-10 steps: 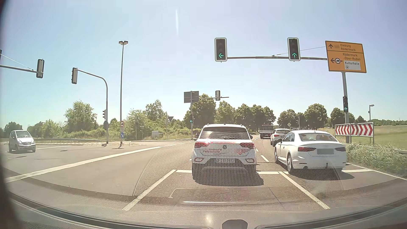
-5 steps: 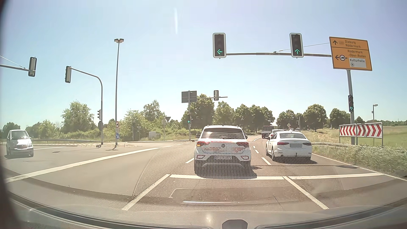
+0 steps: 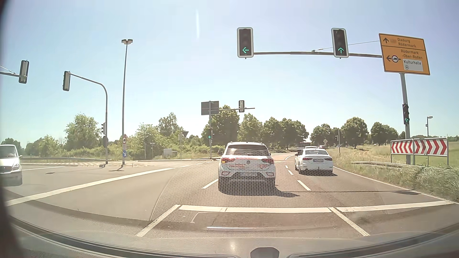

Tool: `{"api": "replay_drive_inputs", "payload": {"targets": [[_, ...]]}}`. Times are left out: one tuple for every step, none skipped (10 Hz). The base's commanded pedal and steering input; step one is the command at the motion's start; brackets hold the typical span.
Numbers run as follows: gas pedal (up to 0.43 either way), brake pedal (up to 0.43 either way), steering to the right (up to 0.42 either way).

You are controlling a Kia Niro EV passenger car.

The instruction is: Follow the waypoints while adhering to traffic rules and regulations

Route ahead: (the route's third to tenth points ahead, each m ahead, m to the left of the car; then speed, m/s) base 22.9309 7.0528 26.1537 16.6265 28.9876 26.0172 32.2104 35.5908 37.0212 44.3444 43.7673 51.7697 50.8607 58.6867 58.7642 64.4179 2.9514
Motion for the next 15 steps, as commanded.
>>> {"api": "replay_drive_inputs", "payload": {"targets": [[0.280, 0.030, 0.017], [0.280, 0.030, 0.014], [0.280, 0.030, 0.014], [0.280, 0.030, 0.013], [0.280, 0.030, 0.011], [0.280, 0.030, 0.009], [0.280, 0.030, 0.007], [0.280, 0.030, 0.007], [0.280, 0.030, 0.007], [0.280, 0.030, 0.006], [0.280, 0.030, 0.007], [0.280, 0.030, 0.006], [0.280, 0.030, 0.002], [0.268, 0.030, 0.002], [0.260, 0.030, -0.003]]}}
